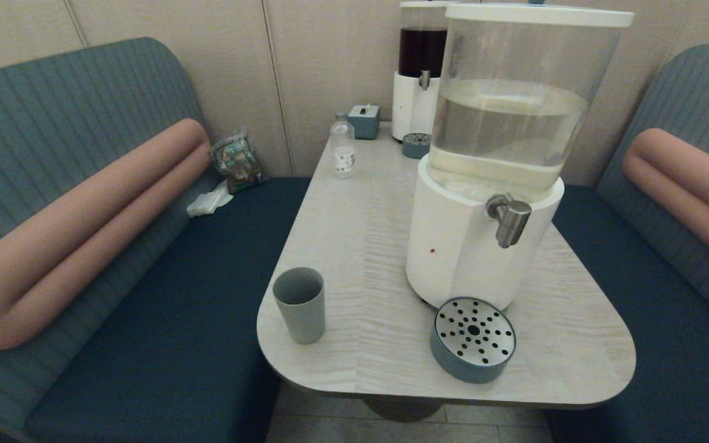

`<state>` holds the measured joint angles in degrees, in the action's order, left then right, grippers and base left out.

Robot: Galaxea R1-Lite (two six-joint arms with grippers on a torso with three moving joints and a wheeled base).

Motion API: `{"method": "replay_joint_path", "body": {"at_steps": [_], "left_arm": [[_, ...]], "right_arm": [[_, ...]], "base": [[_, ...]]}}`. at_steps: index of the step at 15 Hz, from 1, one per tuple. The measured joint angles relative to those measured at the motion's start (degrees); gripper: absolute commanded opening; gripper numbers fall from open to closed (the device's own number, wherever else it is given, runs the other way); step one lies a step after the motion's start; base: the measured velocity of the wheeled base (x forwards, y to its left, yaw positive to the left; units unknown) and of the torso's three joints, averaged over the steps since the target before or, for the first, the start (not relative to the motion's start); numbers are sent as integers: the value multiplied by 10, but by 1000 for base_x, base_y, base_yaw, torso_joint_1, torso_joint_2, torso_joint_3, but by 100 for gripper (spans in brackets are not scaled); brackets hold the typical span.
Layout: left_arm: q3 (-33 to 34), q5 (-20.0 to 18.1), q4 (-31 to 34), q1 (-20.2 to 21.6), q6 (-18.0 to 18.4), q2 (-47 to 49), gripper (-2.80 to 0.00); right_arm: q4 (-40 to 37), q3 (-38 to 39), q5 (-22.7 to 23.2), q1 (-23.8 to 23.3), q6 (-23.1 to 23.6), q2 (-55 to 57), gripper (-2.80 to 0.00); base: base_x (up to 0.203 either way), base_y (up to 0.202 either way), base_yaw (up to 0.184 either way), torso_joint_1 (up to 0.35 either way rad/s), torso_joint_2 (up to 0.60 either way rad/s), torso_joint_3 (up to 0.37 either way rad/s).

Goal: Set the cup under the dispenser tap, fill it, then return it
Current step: Pick up the cup

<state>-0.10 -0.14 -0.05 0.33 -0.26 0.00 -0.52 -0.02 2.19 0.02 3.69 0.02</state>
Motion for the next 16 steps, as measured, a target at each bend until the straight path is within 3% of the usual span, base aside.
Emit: {"method": "replay_joint_path", "body": {"at_steps": [3, 5, 11, 12, 13, 16], "left_arm": [[0, 0, -2, 0, -17, 0, -280], [0, 9, -3, 0, -52, 0, -280], [0, 11, -5, 0, -54, 0, -280], [-1, 11, 0, 0, -47, 0, -15], [-3, 6, 3, 0, -33, 0, 0], [-88, -16, 14, 0, -29, 24, 0]], "right_arm": [[0, 0, -1, 0, -9, 0, -280], [0, 0, -1, 0, -10, 0, -280], [1, 0, -1, 0, -9, 0, -280], [0, 0, -1, 0, -9, 0, -280], [1, 0, -1, 0, -9, 0, -280], [1, 0, -1, 0, -9, 0, -280]], "base": [[0, 0, 0, 0, 0, 0], [0, 0, 0, 0, 0, 0], [0, 0, 0, 0, 0, 0], [0, 0, 0, 0, 0, 0], [0, 0, 0, 0, 0, 0], [0, 0, 0, 0, 0, 0]]}}
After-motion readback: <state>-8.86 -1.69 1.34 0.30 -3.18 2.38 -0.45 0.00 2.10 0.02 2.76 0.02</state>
